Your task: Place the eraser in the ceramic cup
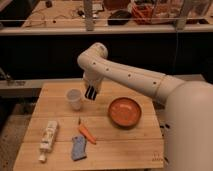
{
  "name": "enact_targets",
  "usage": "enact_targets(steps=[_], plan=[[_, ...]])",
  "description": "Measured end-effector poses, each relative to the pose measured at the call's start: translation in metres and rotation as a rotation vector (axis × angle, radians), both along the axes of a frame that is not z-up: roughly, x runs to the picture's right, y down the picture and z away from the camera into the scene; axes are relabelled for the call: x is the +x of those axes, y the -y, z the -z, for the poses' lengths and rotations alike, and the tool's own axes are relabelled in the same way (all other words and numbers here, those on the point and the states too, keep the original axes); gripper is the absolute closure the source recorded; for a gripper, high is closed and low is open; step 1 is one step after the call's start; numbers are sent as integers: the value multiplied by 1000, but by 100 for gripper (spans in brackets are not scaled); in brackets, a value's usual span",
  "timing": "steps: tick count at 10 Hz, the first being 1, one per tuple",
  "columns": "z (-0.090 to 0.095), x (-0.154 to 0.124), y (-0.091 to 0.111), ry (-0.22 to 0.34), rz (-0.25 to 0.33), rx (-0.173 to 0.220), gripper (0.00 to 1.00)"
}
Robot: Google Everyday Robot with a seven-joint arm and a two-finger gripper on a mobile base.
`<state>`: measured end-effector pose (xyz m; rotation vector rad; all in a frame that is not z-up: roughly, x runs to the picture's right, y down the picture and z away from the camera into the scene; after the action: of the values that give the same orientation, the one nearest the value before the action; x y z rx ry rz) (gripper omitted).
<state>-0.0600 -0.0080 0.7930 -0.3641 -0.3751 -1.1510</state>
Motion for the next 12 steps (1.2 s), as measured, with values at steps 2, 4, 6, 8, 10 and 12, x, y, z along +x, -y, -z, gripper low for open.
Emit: enact_targets(steps=[2,4,6,8,10,12], plan=[[-1,-21,2,20,17,-2,100],[-3,-30,4,28,32,1,100],[-5,-37,5,35,44,3,100],[-6,-46,4,42,49,1,100],[-7,-49,5,46,55,2,100],[-9,-52,5,51,61,2,100]])
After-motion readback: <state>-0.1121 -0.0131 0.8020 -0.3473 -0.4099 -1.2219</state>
